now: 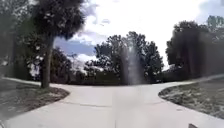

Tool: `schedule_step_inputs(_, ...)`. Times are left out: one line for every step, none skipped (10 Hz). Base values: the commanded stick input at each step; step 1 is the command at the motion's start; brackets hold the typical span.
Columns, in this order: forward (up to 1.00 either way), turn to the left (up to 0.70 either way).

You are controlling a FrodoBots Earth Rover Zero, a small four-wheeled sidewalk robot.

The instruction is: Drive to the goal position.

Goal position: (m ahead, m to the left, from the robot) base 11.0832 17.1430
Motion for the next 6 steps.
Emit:
schedule_step_inputs(0.69,0.01)
schedule_step_inputs(0.69,0.01)
schedule_step_inputs(0.69,0.01)
schedule_step_inputs(0.69,0.01)
schedule_step_inputs(0.69,0.01)
schedule_step_inputs(0.69,0.13)
